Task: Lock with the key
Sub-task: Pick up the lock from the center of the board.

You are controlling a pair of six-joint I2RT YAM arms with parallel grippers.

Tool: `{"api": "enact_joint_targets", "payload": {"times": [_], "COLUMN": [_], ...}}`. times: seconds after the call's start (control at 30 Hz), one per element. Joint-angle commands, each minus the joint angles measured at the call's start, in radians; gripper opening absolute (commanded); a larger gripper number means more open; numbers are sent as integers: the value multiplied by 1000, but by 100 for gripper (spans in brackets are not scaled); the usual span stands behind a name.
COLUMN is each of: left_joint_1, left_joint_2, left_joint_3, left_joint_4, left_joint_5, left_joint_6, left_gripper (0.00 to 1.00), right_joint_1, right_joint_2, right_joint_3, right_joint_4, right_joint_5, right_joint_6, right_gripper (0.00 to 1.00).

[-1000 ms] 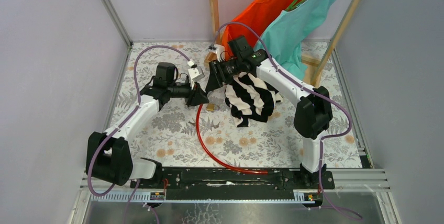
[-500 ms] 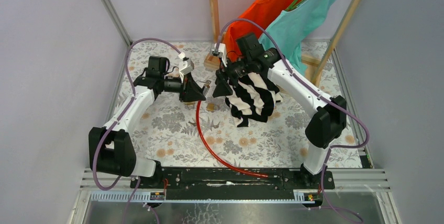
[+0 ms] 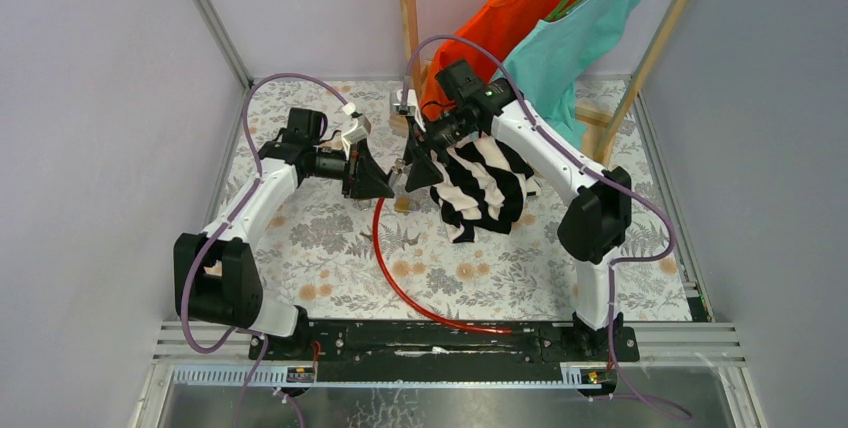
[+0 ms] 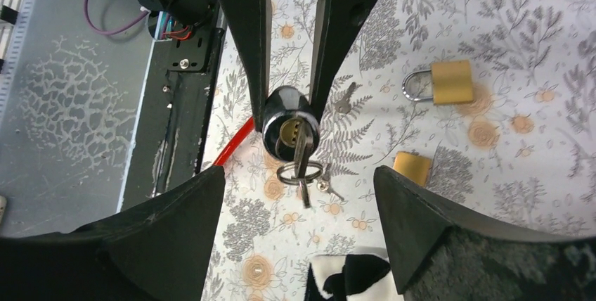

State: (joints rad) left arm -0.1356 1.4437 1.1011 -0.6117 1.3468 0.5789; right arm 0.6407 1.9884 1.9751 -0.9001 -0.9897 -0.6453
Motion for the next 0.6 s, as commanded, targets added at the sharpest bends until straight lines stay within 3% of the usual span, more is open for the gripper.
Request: {"api": "enact_joint_targets", "payload": {"times": [0.0, 0.2, 0.33, 0.47, 0.57], "left_joint_1": [-10, -19, -22, -22, -22], "left_joint_2": [9, 21, 22, 19, 21], "left_joint_3": [22, 21, 22, 20, 21], "left_joint_4": [-28, -29, -29, -31, -31], "left_joint_5": [51, 40, 37, 32, 28], "left_joint_6": [23, 22, 24, 24, 24], "left_gripper": [8, 8, 8, 8, 9], "right_joint_1": [17, 53, 57, 57, 57], "right_joint_2": [27, 54, 66, 66, 60], "right_joint_3": [114, 145, 148, 132, 109], "right_joint_4": [-64, -96, -91, -82, -49], "right_joint_5": [-53, -38, -45, -55, -53], "right_joint_6": [-80, -107, -92, -81, -33], "right_gripper": [84, 82, 73, 56, 37]}}
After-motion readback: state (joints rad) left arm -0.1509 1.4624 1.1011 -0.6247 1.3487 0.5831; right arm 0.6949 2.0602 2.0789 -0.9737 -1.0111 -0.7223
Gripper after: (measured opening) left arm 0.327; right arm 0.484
